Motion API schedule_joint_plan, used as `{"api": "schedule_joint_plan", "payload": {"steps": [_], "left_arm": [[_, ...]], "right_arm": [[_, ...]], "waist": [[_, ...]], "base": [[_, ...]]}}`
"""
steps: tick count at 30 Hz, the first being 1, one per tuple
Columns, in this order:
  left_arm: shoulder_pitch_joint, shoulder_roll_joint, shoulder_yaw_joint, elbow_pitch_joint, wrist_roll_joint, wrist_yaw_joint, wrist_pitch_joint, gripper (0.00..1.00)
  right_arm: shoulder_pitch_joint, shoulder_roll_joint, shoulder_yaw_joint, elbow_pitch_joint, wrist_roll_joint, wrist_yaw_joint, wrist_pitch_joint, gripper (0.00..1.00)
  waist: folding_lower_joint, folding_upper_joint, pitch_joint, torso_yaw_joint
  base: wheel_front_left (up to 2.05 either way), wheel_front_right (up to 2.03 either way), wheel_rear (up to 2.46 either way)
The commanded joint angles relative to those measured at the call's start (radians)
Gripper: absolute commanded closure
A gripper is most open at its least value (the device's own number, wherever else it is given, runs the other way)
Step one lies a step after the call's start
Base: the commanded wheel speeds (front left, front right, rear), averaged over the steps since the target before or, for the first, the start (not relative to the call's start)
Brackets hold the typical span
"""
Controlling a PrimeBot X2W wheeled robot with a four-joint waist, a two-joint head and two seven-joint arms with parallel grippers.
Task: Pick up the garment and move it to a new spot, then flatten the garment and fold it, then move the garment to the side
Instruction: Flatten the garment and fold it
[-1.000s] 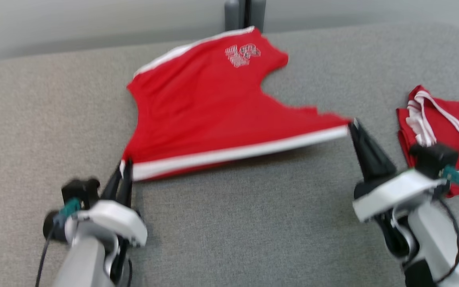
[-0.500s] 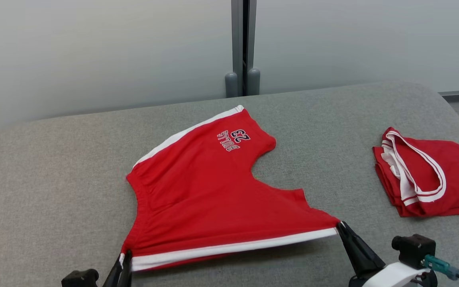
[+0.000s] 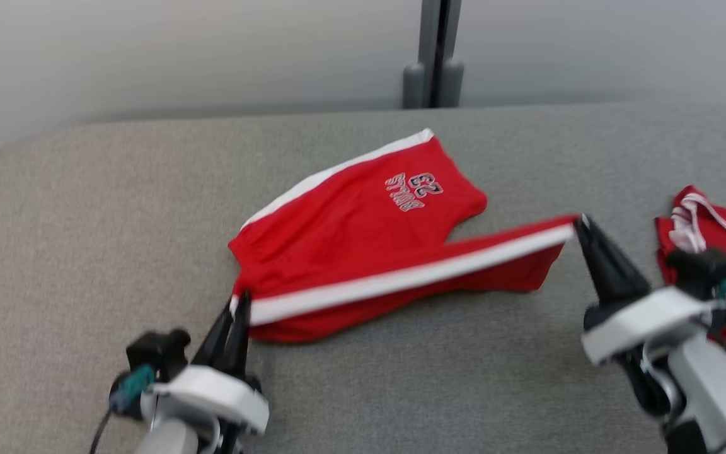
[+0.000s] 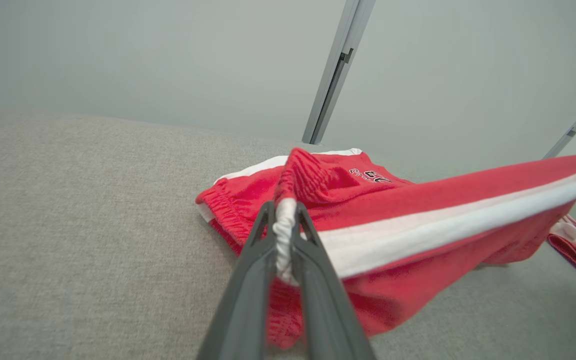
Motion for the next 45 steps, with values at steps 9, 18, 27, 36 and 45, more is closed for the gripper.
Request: {"api": "schedule_joint_plan", "payload": {"steps": [9, 18, 27, 36, 45], "left_arm": [[-0.292, 0.006, -0.093, 0.04, -0.122, 0.042, -0.005, 1.0], [-0.473, 0.006, -0.202, 0.061, -0.236, 0.096, -0.005, 1.0], [-0.513, 0.006, -0.259, 0.046, -0.29, 0.151, -0.005, 0.0], [-0.409, 0.006, -0.174, -0.017, -0.197, 0.209, -0.005, 0.0], [-0.319, 0.006, -0.147, -0.049, -0.156, 0.201, -0.005, 0.0]], "right_arm": [[-0.427, 0.013, 0.034, 0.271, -0.1, -0.001, 0.0, 1.0], [-0.699, 0.064, 0.042, 0.494, -0.173, -0.001, 0.0, 1.0], [-0.781, 0.095, -0.055, 0.578, -0.248, -0.001, 0.0, 0.0], [-0.664, 0.098, -0.121, 0.524, -0.234, -0.001, 0.0, 0.0], [-0.558, 0.07, -0.016, 0.596, -0.143, -0.001, 0.006, 0.0]], "waist": [[0.0, -0.0001, 0.247, 0.119], [0.0, -0.0001, 0.374, 0.171], [0.0, -0.0001, 0.407, 0.194], [0.0, -0.0001, 0.37, 0.171], [0.0, -0.0001, 0.338, 0.166]], "base": [[0.0, 0.0, 0.0], [0.0, 0.0, 0.0], [0.0, 0.0, 0.0], [0.0, 0.0, 0.0], [0.0, 0.0, 0.0]]}}
